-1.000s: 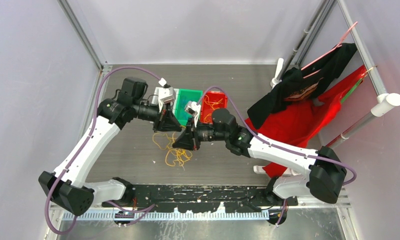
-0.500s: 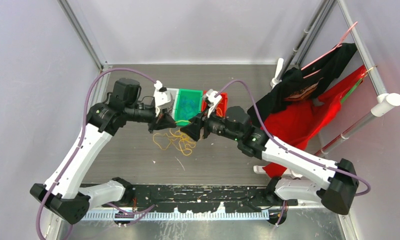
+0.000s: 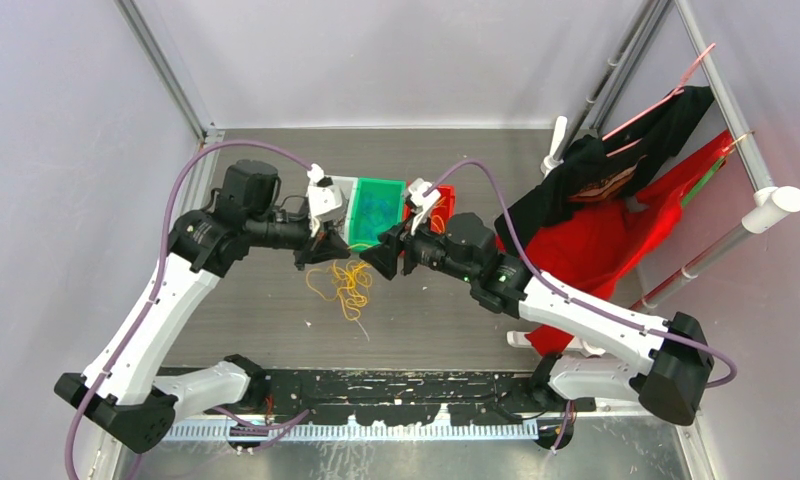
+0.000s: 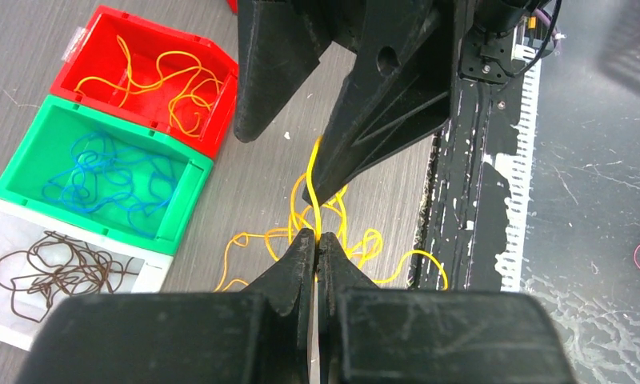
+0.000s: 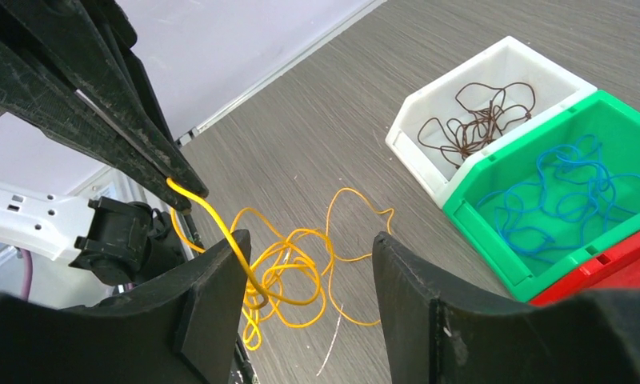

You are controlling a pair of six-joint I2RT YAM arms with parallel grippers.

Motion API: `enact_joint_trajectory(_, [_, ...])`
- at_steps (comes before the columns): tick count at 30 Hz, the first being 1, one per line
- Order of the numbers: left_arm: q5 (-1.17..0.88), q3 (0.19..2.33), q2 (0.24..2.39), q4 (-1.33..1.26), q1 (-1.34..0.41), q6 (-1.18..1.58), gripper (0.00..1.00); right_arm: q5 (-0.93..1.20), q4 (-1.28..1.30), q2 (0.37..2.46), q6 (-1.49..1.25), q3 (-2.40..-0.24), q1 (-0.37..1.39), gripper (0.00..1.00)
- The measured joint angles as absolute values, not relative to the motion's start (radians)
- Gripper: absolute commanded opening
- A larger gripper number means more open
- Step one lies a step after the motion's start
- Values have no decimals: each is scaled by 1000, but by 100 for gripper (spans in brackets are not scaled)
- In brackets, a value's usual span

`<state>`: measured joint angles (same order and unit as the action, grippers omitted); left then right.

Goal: Untangle the cables

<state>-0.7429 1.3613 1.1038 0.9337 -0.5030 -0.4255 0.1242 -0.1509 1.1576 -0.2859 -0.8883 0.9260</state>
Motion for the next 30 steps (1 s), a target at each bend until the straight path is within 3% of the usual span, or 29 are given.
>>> enact_joint_trajectory(8, [-743,1381,1104,933,-503,-374,0,6,-196,1214,-218,-894,1022,58])
enact_joint_trajectory(10, [-746,1391,1104,933,-503,-353,0,-66,-218,1248,-184,-896,1077,49])
enact_joint_trajectory(16, [-764,1427,1099,932,-504,-312,1,-267,-323,1298,-138,-873,1140,8])
enact_joint_trajectory(18, [-755,1424,1088,930,-504,-310,10,-315,-342,1290,-127,-865,1139,1])
enact_joint_trajectory(20, [-727,1396,1063,906,-504,-300,22,-346,-344,1275,-118,-865,1137,1])
enact_joint_trajectory(22, [-684,1338,1023,866,-504,-287,46,-355,-319,1254,-114,-872,1136,1])
enact_joint_trajectory(23, [-661,1304,1002,846,-504,-280,51,-354,-303,1248,-112,-881,1137,1])
enact_joint_trajectory(26, [-610,1213,956,781,-504,-243,63,-343,-215,1245,-117,-950,1137,1])
enact_joint_trajectory(30, [-611,1149,945,686,-504,-162,65,-337,-107,1245,-135,-1047,1142,1])
